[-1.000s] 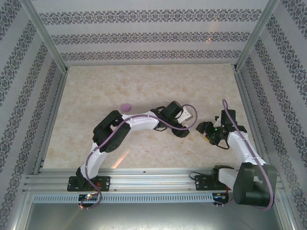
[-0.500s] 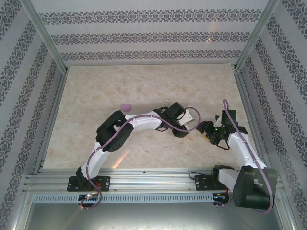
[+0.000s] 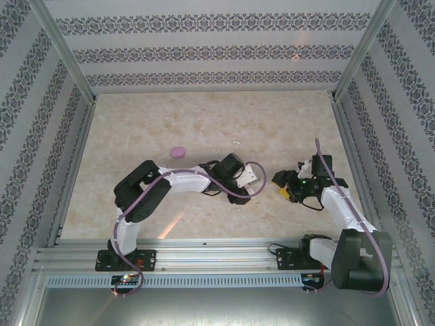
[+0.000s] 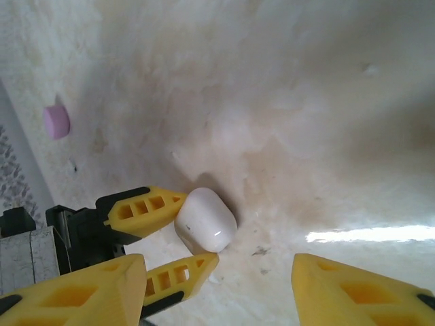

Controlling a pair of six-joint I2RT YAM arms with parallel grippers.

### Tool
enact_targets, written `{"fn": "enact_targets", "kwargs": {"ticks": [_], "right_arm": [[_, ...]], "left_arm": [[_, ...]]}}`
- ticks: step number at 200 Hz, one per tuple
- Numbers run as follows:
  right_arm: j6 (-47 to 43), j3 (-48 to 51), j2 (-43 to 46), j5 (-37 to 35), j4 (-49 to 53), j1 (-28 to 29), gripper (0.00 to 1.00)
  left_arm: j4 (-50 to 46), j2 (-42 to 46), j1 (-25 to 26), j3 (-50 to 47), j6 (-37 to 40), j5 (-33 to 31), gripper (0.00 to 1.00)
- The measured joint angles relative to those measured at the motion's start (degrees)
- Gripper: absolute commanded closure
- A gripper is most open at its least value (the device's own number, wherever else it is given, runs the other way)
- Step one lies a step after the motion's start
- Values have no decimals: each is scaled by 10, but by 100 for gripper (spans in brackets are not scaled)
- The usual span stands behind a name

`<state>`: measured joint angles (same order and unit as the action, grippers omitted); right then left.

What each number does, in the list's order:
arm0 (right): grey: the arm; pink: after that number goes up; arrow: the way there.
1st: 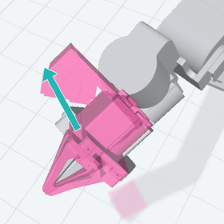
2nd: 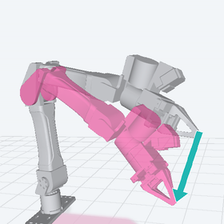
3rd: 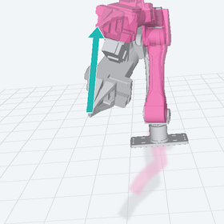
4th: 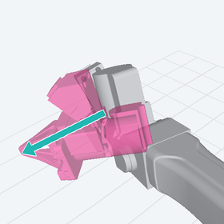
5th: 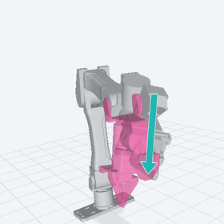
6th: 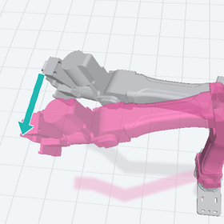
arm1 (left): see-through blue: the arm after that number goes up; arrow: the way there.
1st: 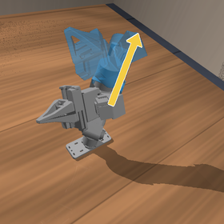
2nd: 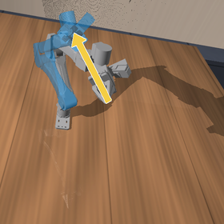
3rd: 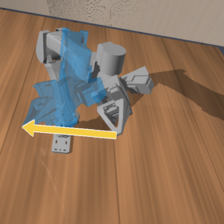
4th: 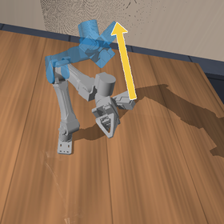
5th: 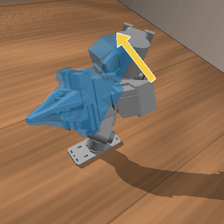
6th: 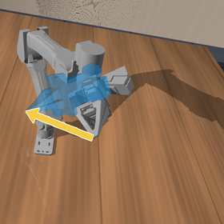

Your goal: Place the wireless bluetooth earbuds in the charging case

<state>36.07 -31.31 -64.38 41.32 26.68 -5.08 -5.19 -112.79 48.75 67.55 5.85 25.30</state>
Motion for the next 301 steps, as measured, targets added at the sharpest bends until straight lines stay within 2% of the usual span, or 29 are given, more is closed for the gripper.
{"fn": "enact_targets", "kwargs": {"ticks": [35, 82, 141, 174, 199, 217, 256, 271, 301], "right_arm": [[1, -10, -24, 38, -15, 70, 41], [-1, -79, -74, 87, -34, 164, 37], [-15, -152, -121, 118, -38, 244, 38], [-21, -155, -137, 122, -38, 261, 50], [-23, -158, -138, 132, -42, 266, 72], [-24, -160, -138, 134, -46, 267, 82], [-29, -160, -113, 124, -60, 271, 93], [-21, -159, -90, 103, -67, 274, 94], [12, -140, -26, 67, -138, 275, 97]], "left_arm": [[17, 103, -40, -96, 12, 20, 70], [21, 228, -61, -147, 54, 39, 70], [21, 277, -61, -153, 69, 51, 70], [20, 287, -61, -153, 69, 61, 70], [16, 291, -61, -153, 69, 63, 69], [10, 293, -63, -153, 68, 64, 65], [10, 318, -69, -156, 53, 58, 39], [13, 351, -91, -167, 30, 61, 36], [19, 428, -179, -172, -41, 99, 35]]}}
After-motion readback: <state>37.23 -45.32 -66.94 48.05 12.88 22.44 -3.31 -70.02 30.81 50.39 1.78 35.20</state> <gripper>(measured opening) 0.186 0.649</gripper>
